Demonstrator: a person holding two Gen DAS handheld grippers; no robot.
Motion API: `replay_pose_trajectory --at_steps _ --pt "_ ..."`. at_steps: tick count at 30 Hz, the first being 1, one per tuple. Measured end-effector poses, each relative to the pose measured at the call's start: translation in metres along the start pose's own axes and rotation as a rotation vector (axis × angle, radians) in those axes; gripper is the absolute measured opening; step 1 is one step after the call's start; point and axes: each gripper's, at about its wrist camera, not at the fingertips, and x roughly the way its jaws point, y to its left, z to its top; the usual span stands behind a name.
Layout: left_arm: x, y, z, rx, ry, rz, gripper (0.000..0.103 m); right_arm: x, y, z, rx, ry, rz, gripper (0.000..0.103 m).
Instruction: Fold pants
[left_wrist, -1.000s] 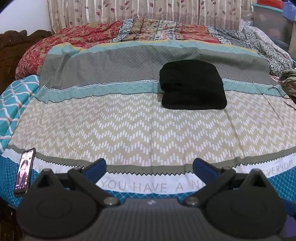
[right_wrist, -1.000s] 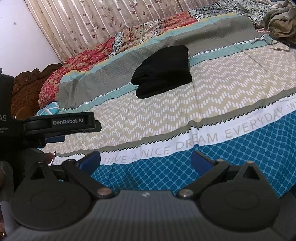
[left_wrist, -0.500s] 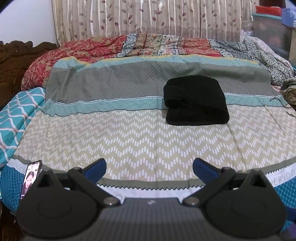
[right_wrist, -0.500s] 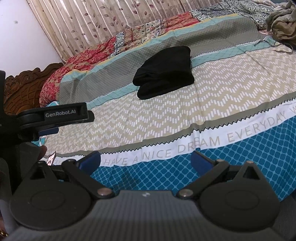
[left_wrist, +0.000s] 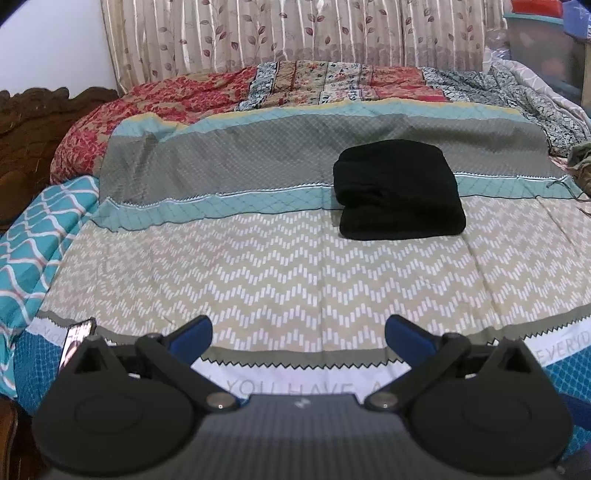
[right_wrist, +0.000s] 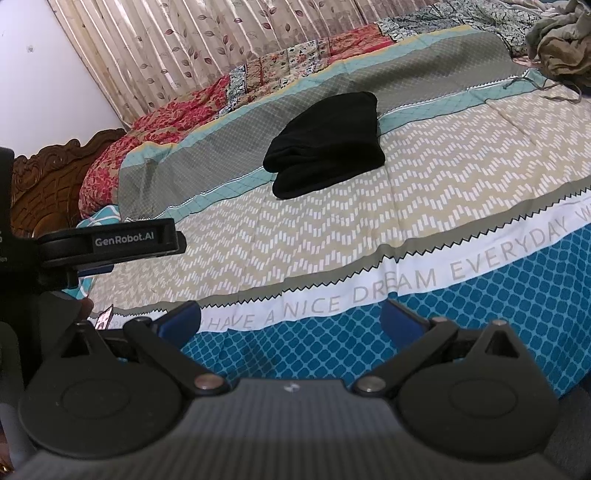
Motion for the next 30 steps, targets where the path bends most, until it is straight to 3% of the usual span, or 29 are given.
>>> replay_pose_trajectory --at_steps 6,13,20,30 --pt "0.002 -0.002 -0.003 0.027 0.006 0.052 0.103 0.000 -0.002 -0.001 0.011 0.009 0.003 0.103" --pt "0.003 -0.005 -0.005 0.049 0.029 0.059 0.103 0.000 -0.002 -0.002 0.016 0.012 0.003 0.103" --pt "0.008 0.002 -0.007 0.003 0.079 0.001 0.103 -0.001 -0.002 -0.003 0.028 0.018 0.002 0.103" --pt "0.017 0.001 -0.012 0.010 0.122 0.007 0.103 -0.001 -0.004 -0.002 0.036 0.014 0.003 0.103"
